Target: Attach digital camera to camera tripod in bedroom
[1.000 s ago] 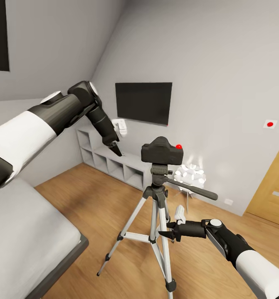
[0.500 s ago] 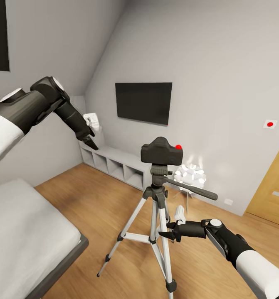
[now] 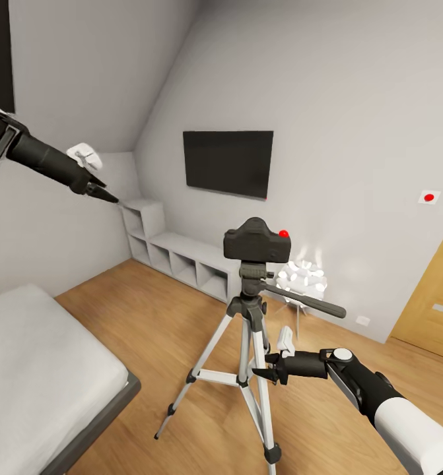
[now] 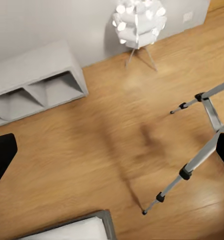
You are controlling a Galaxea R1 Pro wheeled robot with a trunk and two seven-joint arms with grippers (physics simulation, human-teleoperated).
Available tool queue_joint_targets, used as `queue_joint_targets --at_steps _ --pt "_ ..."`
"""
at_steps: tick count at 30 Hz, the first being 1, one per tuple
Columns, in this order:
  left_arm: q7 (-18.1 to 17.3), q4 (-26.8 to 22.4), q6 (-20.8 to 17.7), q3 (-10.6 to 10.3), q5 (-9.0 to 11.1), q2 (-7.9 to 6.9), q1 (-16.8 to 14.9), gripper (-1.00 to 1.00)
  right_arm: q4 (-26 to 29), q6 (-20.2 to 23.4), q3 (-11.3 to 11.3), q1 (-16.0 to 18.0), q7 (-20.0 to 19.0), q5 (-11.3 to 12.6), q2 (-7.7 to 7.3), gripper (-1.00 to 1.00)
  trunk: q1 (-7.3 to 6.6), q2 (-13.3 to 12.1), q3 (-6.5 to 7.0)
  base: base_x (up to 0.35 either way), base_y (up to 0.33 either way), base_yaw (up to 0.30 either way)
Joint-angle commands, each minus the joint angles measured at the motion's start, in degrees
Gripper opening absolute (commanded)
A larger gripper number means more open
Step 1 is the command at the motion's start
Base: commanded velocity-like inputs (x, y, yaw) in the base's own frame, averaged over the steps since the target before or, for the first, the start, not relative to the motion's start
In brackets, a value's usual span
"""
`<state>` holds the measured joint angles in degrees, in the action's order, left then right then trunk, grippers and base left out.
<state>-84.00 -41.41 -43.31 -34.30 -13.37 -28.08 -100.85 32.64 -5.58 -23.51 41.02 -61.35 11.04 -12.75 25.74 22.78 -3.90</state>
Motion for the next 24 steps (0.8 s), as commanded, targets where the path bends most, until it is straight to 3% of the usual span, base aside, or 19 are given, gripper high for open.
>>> queue_joint_targets --at_steps 1,5,8,14,16,22,23,24 --pt "-0.23 0.57 -0.92 0.39 -0.27 -0.26 -0.04 1.0 -0.11 -0.47 -0.66 0.11 0.26 0.57 -0.08 -1.0 0.04 0.14 -0.14 0.0 0.0 0.0" --pt "0.36 6.51 -1.95 2.48 -0.05 -0.73 0.07 1.0 -0.12 -0.52 -0.66 0.11 0.21 0.57 -0.08 -1.0 0.04 0.14 -0.14 0.0 0.0 0.0" --pt "2.22 11.95 -2.24 6.36 0.05 -0.79 0.11 1.0 -0.12 -0.55 -0.66 0.11 0.19 0.57 -0.08 -1.0 0.04 0.14 -0.14 0.0 0.0 0.0" --pt "8.61 14.53 -2.29 12.59 0.09 -0.85 0.12 1.0 -0.12 -0.55 -0.66 0.11 0.18 0.57 -0.08 -1.0 0.04 0.14 -0.14 0.0 0.0 0.0" --pt "10.1 14.87 -2.32 13.92 0.09 -0.84 0.13 1.0 -0.11 -0.56 -0.66 0.11 0.18 0.57 -0.08 -1.0 0.04 0.14 -0.14 0.0 0.0 0.0" --pt "11.34 15.14 -2.38 15.02 0.1 -0.84 0.13 1.0 -0.11 -0.57 -0.66 0.11 0.18 0.57 -0.08 -1.0 0.04 0.14 -0.14 0.0 0.0 0.0" --pt "11.4 15.16 -2.38 15.08 0.1 -0.84 0.13 1.0 -0.09 -0.57 -0.66 0.11 0.18 0.57 -0.08 1.0 0.04 0.14 -0.14 0.0 0.0 0.0" --pt "11.5 15.18 -2.39 15.17 0.1 -0.82 0.13 1.0 -0.1 -0.57 -0.66 0.11 0.18 0.57 -0.08 1.0 0.04 0.14 -0.14 0.0 0.0 0.0"
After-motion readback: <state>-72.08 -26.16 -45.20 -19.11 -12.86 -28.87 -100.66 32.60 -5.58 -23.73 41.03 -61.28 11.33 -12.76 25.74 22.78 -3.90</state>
